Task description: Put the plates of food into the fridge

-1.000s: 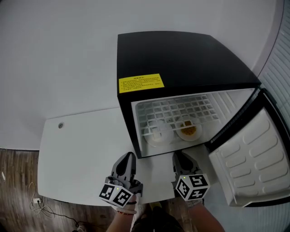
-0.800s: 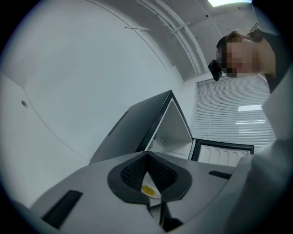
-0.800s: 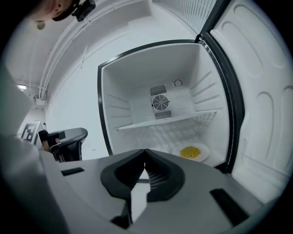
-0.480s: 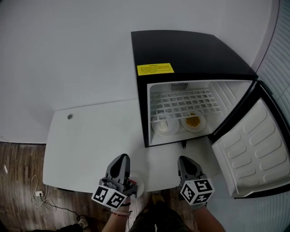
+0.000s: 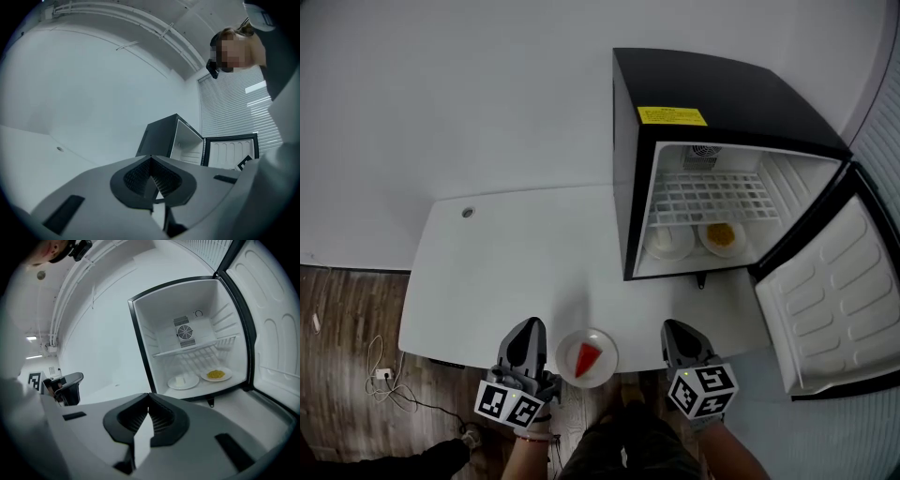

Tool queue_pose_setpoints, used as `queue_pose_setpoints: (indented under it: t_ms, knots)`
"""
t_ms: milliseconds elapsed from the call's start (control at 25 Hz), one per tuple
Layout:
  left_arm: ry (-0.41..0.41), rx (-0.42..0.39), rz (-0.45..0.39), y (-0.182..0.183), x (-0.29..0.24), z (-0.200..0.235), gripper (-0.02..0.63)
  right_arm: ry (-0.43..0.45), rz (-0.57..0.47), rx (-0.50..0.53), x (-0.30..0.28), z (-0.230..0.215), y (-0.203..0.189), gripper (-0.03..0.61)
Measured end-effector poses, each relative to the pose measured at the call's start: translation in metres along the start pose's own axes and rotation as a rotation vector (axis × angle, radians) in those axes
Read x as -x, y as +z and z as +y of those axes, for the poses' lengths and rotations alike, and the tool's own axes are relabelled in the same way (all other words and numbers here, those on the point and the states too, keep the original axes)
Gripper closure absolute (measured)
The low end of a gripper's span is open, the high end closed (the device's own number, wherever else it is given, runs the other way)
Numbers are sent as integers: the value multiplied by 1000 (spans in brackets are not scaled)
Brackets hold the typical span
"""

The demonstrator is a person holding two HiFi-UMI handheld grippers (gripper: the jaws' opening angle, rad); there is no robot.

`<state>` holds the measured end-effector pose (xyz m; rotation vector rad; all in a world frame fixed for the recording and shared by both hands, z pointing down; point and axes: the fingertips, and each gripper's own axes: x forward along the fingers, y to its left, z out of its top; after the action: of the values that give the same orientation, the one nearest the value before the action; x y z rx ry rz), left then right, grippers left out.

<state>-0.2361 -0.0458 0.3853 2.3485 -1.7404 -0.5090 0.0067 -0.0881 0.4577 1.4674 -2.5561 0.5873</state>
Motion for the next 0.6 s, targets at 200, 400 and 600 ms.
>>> queue_pose_setpoints:
  t_ms: [200,400,600]
  knots:
    - [45,-6,2,1,29,18,607,37,28,15,-3,26,-12,572]
    - [55,-10,22,-16,47,26,607,73,62,41,-4,48,-27,572]
    - [60,7,51,-36,64,30,607,108,118,-8,0,64,-58,571]
